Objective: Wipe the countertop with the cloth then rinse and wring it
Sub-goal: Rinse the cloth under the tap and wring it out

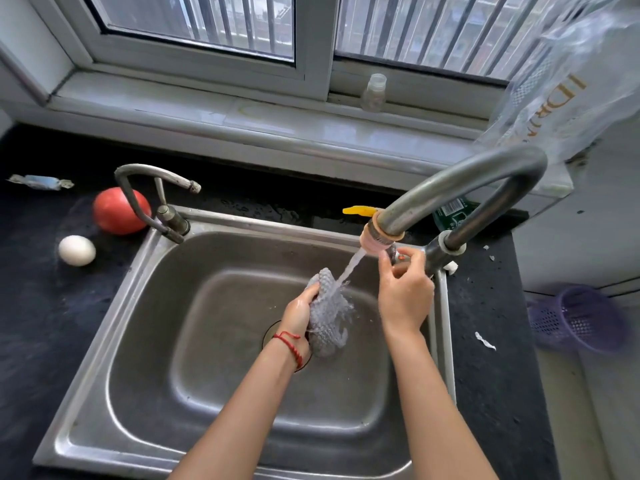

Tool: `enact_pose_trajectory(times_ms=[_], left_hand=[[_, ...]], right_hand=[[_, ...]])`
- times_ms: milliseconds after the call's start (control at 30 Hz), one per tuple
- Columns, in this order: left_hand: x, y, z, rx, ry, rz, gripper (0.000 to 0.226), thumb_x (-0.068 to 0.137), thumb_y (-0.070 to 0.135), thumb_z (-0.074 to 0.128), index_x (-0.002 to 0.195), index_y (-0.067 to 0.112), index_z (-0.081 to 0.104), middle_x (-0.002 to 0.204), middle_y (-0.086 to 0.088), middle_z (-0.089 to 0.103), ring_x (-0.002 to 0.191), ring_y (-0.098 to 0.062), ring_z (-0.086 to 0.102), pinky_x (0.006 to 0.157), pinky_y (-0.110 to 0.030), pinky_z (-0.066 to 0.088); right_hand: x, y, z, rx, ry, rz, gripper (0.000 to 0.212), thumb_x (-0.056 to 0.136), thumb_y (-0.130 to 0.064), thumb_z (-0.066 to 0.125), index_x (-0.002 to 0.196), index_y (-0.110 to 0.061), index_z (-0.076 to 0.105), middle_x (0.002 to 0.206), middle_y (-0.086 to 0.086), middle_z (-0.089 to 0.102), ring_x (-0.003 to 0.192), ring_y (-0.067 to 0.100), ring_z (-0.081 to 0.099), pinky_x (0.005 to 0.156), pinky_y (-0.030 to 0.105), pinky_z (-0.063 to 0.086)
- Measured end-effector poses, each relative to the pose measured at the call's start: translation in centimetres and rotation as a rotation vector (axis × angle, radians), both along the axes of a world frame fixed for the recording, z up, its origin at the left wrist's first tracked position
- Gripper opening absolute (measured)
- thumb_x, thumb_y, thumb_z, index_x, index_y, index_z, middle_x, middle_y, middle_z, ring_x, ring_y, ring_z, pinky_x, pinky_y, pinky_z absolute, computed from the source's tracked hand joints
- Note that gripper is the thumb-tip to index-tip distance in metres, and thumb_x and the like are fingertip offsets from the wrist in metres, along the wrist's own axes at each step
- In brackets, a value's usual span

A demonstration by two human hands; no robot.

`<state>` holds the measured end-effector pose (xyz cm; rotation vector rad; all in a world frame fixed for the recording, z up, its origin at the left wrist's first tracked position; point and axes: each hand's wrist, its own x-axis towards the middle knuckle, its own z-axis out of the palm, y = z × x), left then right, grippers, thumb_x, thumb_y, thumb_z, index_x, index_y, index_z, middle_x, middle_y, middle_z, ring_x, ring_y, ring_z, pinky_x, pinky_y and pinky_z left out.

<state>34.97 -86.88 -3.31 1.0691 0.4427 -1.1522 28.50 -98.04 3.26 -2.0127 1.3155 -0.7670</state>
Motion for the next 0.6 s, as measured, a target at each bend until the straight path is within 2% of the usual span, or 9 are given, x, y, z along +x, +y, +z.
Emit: enact_pose_trajectory(times_ms=[133, 267, 300, 400, 500, 533, 600], left_hand=[[0.2, 0.2, 0.6, -0.004, -0.04, -0.029, 0.039, 0.088, 0.031, 0.052, 0.125, 0.018, 0.058, 0.108, -0.011, 0.066, 0.09, -0.026, 0.065, 0.097, -0.045, 0.046], [0.3, 0.3, 0.6, 0.005, -0.065, -0.04, 0.041, 0.088, 0.03, 0.052, 0.127, 0.019, 0.055, 0.13, -0.013, 0.059, 0.115, -0.03, 0.058, 0.108, -0.047, 0.039], [0.3, 0.4, 0.7, -0.011, -0.068, -0.044, 0.041, 0.089, 0.029, 0.051, 0.128, 0.019, 0.055, 0.128, -0.012, 0.06, 0.112, -0.029, 0.06, 0.107, -0.047, 0.04], [0.3, 0.8, 1.5, -0.032, -0.074, -0.075, 0.04, 0.09, 0.027, 0.05, 0.127, 0.014, 0.055, 0.11, -0.012, 0.066, 0.086, -0.024, 0.067, 0.093, -0.041, 0.048], [0.2, 1.1, 1.9, -0.056, -0.093, -0.111, 0.04, 0.09, 0.026, 0.05, 0.127, 0.013, 0.055, 0.119, -0.015, 0.064, 0.09, -0.025, 0.064, 0.094, -0.04, 0.048], [0.2, 1.2, 2.0, -0.057, -0.104, -0.127, 0.038, 0.09, 0.025, 0.05, 0.125, 0.013, 0.057, 0.114, -0.014, 0.065, 0.086, -0.024, 0.065, 0.088, -0.037, 0.05], [0.2, 1.4, 2.3, -0.059, -0.127, -0.17, 0.029, 0.09, 0.025, 0.05, 0.113, 0.014, 0.063, 0.095, -0.011, 0.07, 0.071, -0.019, 0.067, 0.072, -0.029, 0.055]], right_hand=[[-0.3, -1.5, -0.2, -0.122, 0.011, 0.04, 0.023, 0.087, -0.025, 0.06, 0.086, -0.003, 0.065, 0.078, 0.016, 0.073, 0.075, 0.037, 0.065, 0.065, 0.036, 0.046], [-0.5, -2.5, -0.7, -0.022, -0.06, -0.042, 0.025, 0.086, -0.032, 0.059, 0.079, -0.008, 0.063, 0.075, 0.013, 0.074, 0.07, 0.035, 0.066, 0.068, 0.034, 0.046], [-0.4, -2.6, -0.7, 0.003, -0.074, -0.05, 0.025, 0.086, -0.033, 0.059, 0.078, -0.009, 0.061, 0.074, 0.012, 0.073, 0.068, 0.035, 0.066, 0.068, 0.034, 0.046], [-0.2, -2.1, -0.3, 0.064, -0.145, -0.048, 0.018, 0.085, -0.03, 0.06, 0.077, -0.014, 0.057, 0.067, 0.007, 0.07, 0.059, 0.033, 0.063, 0.066, 0.036, 0.049], [-0.6, -0.5, 0.2, 0.145, -0.253, -0.105, 0.019, 0.084, -0.023, 0.064, 0.078, -0.013, 0.049, 0.057, -0.004, 0.051, 0.052, 0.013, 0.05, 0.059, 0.025, 0.035], [-1.0, 0.2, -0.1, 0.165, -0.253, -0.114, 0.022, 0.084, -0.023, 0.064, 0.076, -0.011, 0.048, 0.057, -0.005, 0.047, 0.053, 0.008, 0.046, 0.057, 0.022, 0.031], [-1.9, 1.6, -1.3, 0.261, -0.177, -0.064, 0.027, 0.085, -0.029, 0.062, 0.071, -0.009, 0.05, 0.058, -0.002, 0.051, 0.055, 0.011, 0.048, 0.058, 0.023, 0.033]])
